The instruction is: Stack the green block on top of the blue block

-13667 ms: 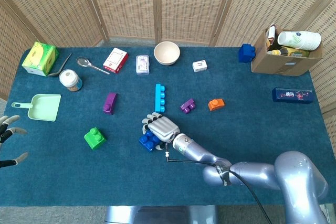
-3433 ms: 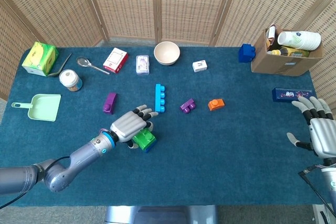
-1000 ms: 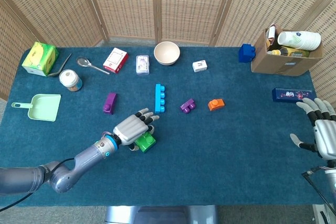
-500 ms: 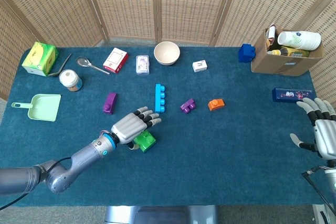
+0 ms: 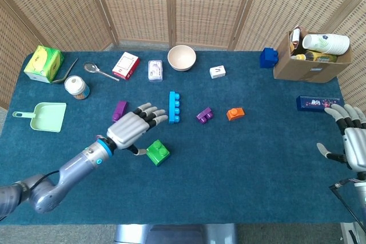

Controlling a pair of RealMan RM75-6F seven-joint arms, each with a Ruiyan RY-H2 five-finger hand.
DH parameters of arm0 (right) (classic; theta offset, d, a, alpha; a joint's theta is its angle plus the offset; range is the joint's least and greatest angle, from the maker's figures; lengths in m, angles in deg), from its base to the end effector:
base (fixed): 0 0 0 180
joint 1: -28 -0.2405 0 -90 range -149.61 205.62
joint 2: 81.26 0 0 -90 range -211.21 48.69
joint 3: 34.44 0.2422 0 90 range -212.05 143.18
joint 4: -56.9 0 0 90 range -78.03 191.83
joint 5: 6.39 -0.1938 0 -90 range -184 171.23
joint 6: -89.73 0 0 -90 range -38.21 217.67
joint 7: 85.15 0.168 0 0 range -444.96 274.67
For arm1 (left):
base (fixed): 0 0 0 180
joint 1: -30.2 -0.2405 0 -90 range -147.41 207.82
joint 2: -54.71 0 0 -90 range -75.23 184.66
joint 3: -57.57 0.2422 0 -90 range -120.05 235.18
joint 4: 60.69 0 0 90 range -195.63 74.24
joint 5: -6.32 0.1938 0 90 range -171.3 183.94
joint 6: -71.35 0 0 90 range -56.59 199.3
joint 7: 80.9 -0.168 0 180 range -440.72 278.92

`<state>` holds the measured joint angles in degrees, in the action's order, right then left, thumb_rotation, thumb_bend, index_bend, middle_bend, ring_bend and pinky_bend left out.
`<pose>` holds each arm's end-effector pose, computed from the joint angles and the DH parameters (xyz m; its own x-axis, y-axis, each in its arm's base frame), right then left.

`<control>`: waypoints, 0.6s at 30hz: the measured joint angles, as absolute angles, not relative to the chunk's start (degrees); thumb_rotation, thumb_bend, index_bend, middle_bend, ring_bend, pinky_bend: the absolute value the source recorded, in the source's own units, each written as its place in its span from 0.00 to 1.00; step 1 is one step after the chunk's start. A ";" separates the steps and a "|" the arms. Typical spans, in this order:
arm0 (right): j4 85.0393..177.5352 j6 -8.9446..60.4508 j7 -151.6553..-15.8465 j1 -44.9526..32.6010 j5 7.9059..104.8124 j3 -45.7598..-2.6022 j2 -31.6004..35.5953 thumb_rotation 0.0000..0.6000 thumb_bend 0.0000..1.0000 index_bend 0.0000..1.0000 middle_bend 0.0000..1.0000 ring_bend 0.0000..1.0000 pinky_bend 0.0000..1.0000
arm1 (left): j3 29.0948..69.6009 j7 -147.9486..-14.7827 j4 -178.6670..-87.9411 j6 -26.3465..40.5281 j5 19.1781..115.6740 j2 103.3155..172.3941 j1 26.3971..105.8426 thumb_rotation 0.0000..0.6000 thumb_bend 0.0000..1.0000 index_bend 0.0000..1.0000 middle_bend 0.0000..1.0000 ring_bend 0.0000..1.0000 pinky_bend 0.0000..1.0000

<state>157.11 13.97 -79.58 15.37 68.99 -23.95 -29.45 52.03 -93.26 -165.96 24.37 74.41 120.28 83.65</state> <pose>-0.2657 -0.2629 0.2276 0.3305 0.0320 0.9433 -0.9438 0.0160 0.3301 -0.0693 0.3342 0.0548 0.5599 0.3020 0.7715 0.7305 -0.6193 -0.2878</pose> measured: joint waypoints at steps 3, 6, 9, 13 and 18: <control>156.73 14.16 -79.86 15.06 68.47 -23.63 -29.06 0.95 0.24 0.14 0.13 0.00 0.00 | 52.31 -92.20 -168.04 22.03 75.74 117.33 81.45 0.93 0.24 0.11 0.02 0.00 0.00; 156.38 14.22 -80.62 14.81 67.86 -23.34 -28.63 0.96 0.24 0.15 0.13 0.00 0.00 | 53.00 -91.20 -170.04 18.92 77.25 114.28 78.54 0.93 0.24 0.12 0.02 0.00 0.00; 156.10 14.07 -81.82 14.65 66.98 -23.02 -28.13 0.97 0.24 0.15 0.13 0.00 0.00 | 54.22 -89.85 -171.90 15.61 78.98 111.06 74.95 0.93 0.25 0.13 0.02 0.00 0.00; 155.80 13.70 -84.08 14.52 65.97 -22.75 -27.51 0.98 0.24 0.15 0.13 0.00 0.00 | 56.34 -86.90 -173.42 10.63 81.41 106.87 69.28 0.94 0.25 0.15 0.03 0.00 0.00; 155.61 13.29 -87.31 14.41 64.71 -22.64 -26.64 0.98 0.24 0.16 0.13 0.00 0.00 | 59.02 -82.81 -173.61 4.82 83.67 103.88 62.54 0.93 0.24 0.15 0.03 0.00 0.00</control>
